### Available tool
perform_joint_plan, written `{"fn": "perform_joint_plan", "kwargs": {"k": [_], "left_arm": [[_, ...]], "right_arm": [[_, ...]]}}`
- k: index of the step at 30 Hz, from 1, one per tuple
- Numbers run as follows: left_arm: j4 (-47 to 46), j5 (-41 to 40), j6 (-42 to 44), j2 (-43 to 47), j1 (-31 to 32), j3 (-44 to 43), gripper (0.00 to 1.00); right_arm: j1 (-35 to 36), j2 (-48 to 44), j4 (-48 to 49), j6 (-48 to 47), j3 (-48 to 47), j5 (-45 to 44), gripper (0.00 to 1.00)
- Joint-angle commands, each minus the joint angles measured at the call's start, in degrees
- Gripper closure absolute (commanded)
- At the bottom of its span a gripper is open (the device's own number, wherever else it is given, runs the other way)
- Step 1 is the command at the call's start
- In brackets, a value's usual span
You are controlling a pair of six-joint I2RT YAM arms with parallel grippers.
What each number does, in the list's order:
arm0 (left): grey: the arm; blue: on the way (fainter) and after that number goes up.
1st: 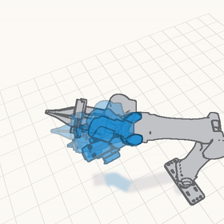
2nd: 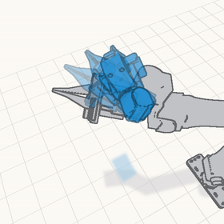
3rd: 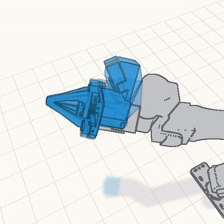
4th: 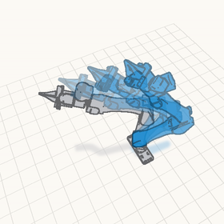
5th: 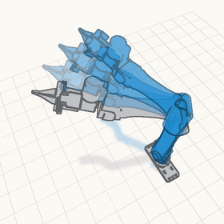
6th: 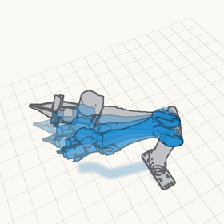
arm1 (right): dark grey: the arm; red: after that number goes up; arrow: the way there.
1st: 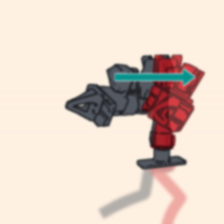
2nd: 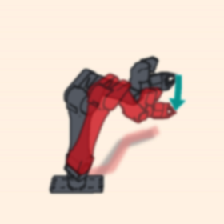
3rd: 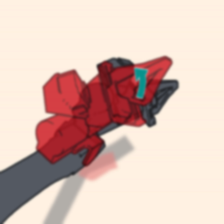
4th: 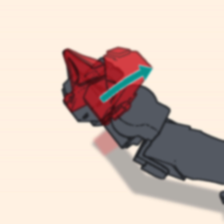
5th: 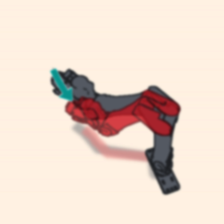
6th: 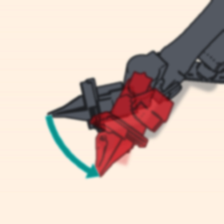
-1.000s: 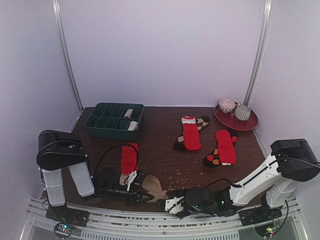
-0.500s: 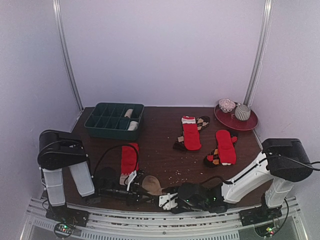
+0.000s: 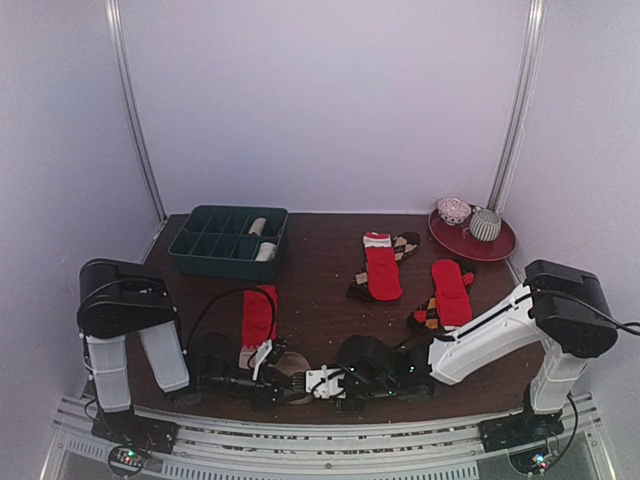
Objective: Roll the socks
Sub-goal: Roll a pair of socks at the center of the board.
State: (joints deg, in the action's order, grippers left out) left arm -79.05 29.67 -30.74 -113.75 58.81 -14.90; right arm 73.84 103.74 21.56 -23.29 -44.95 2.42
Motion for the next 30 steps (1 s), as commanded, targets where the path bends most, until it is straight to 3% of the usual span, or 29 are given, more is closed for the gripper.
{"fn": "perform_joint_plan", "kwargs": {"k": [1, 5, 8, 12, 15, 18, 22, 25, 27, 30], "left_arm": [[15.0, -0.2, 2.5, -2.8, 0.9, -1.4, 1.00], [20.8, -3.2, 4.6, 3.3, 0.8, -1.8, 0.99], [27.6, -5.4, 5.8, 10.0, 0.9, -2.6, 0.85], [38.4, -10.8, 7.0, 20.3, 0.8, -3.3, 0.77], [44.5, -16.5, 8.0, 24.1, 0.3, -3.6, 0.84], [44.7, -16.6, 7.9, 25.4, -1.6, -2.9, 0.93], [43.1, -15.6, 7.8, 28.7, -2.7, -2.3, 0.91], [43.7, -14.6, 8.5, 31.3, -3.2, -3.2, 0.77], [43.7, -13.3, 9.0, 32.7, -3.3, -3.6, 0.55], [42.7, -10.9, 9.6, 33.6, -3.3, -3.2, 0.32]], "right_arm": [[0.2, 4.2, -12.3, 4.1, -3.1, 8.3, 0.91], [0.2, 2.4, -14.9, 5.5, -2.2, 6.3, 0.92], [0.2, 2.0, -15.0, 6.1, -1.2, 4.7, 0.92], [0.2, 2.3, -14.3, 6.8, -0.4, 4.5, 0.92], [0.2, 2.2, -13.9, 7.1, -0.1, 3.9, 0.92], [0.2, 1.9, -13.8, 6.9, 0.1, 3.5, 0.92], [0.2, 1.9, -13.8, 7.0, 0.3, 3.1, 0.92], [0.3, 1.9, -14.0, 7.2, 0.4, 2.9, 0.92], [0.3, 1.9, -14.0, 7.3, 0.5, 2.7, 0.92], [0.3, 2.2, -13.9, 7.5, 0.4, 2.6, 0.92]]}}
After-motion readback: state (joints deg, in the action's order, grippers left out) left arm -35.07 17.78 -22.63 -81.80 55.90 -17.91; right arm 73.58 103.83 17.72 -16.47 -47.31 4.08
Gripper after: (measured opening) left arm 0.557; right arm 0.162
